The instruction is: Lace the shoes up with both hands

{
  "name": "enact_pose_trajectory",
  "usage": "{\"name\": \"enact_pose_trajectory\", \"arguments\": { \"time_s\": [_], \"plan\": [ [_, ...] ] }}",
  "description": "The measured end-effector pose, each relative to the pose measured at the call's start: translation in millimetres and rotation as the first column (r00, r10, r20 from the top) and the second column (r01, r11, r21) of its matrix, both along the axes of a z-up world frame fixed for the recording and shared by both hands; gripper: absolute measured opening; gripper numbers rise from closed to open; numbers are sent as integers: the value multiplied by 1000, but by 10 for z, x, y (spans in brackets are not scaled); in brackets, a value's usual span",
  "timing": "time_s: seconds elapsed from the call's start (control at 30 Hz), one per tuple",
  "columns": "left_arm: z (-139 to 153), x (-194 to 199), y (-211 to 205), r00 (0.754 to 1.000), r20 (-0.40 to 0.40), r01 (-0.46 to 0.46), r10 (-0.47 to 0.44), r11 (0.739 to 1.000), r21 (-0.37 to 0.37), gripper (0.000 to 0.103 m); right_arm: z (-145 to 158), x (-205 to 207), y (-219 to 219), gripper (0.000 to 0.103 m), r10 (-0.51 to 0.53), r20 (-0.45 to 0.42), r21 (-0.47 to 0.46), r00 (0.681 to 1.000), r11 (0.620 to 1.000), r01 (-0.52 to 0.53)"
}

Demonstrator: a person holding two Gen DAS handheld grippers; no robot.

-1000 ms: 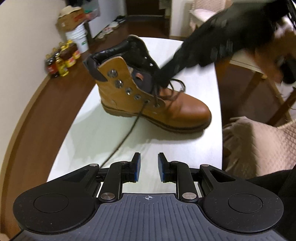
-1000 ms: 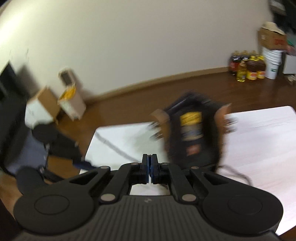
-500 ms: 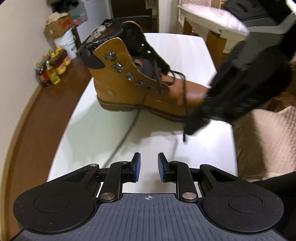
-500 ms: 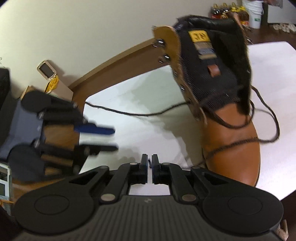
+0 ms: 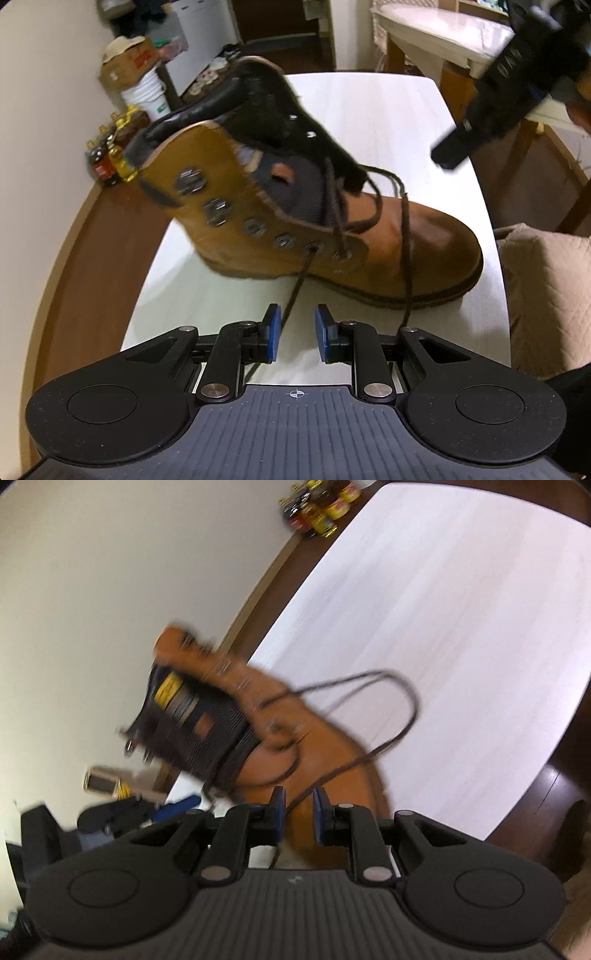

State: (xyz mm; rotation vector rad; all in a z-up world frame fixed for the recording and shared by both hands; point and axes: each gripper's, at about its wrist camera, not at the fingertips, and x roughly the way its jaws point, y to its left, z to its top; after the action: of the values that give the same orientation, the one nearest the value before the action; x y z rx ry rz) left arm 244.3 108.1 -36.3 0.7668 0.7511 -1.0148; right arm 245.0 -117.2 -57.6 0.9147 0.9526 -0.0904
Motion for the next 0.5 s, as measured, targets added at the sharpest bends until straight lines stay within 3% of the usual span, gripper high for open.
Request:
{"name": "enact_pose_trajectory", "arguments": {
  "time_s": [0.23, 0.5],
  "plan": [
    [-79, -34, -121, 999, 40, 22, -23, 999, 41, 22, -127, -44, -174, 19, 13, -5, 43, 1000, 999, -13],
    [-101, 14, -45, 998, 54, 10, -13, 998, 58, 22, -212, 94, 106, 19, 51, 11, 111, 999, 992, -51]
  ]
}}
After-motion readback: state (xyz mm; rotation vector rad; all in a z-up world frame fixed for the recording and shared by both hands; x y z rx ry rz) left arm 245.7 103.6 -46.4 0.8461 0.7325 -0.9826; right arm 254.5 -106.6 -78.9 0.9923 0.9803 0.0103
